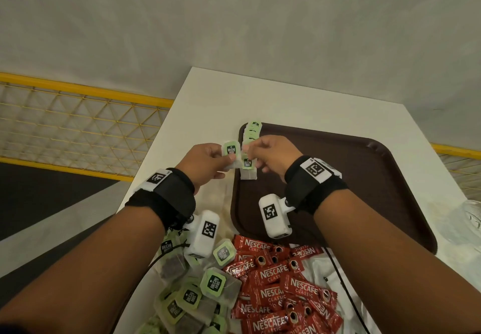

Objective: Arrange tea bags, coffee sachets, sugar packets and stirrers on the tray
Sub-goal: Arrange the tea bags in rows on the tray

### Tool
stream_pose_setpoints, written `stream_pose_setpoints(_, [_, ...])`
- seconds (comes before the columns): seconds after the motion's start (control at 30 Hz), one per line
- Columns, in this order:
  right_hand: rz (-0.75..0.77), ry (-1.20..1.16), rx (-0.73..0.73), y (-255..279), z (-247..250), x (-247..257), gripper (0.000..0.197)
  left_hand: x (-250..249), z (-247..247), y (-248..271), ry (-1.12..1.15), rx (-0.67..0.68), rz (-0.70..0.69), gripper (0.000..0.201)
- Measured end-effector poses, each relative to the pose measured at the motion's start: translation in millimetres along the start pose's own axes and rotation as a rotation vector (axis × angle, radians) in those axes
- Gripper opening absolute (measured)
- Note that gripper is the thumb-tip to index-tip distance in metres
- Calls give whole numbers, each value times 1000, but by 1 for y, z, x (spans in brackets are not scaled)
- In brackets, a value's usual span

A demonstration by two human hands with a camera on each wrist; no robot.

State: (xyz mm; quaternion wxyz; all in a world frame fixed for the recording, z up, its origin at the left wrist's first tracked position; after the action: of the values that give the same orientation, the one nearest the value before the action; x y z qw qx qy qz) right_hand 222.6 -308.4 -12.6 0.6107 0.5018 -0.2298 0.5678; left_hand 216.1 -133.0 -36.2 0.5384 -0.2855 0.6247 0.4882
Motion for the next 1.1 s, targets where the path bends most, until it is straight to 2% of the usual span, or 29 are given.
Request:
stream_pose_setpoints(0.07, [37, -35, 69, 1, -6, 4, 18, -2, -5, -1, -12, 2, -10, 15])
stream_pose_setpoints(0.17, [58, -47, 61, 2, -6, 4, 4, -5, -12, 0, -7, 36, -13, 16])
stream_pose_setpoints(0.27, [-7, -58, 48, 2, -1, -9, 12, -8, -13, 4, -25, 9, 1, 21])
stream_pose_setpoints(0.4, [-141, 75, 65, 2, -2, -23, 25, -11, -4, 8, -63, -58, 23, 26])
stream_pose_setpoints(0.73, [-245, 183, -9, 0, -8, -21, 24, -16, 10, 30, -83, -57, 19, 21])
stream_pose_setpoints(0.83, [-177, 257, -75, 3, -2, -18, 27, -21, 13, 50, -136, -31, -1, 21])
stream_pose_setpoints(0.93, [-65, 296, -114, 21, -3, -1, 30, -22, 27, 82, -310, -20, -47, 18])
stream_pose_setpoints(1.0, [13, 384, -24, 41, -12, 16, 32, -18, 40, 106, -475, -34, -58, 17])
stream_pose_setpoints(1.1, [82, 473, 231, 70, -44, 39, 28, -3, 58, 136, -713, -29, 18, 26])
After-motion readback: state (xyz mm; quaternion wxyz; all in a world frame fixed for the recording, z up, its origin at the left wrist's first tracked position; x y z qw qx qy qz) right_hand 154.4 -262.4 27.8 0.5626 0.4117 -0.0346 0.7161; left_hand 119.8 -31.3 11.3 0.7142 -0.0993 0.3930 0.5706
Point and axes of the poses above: each hand's wrist, its own y-axis away from the middle knuckle, its own z-axis out of the back of the hand, x = y × z, the point moved 4 cm from there along -y, towards the middle knuckle, and after that the axes turned 10 degrees about x, right-handed, at the moved point
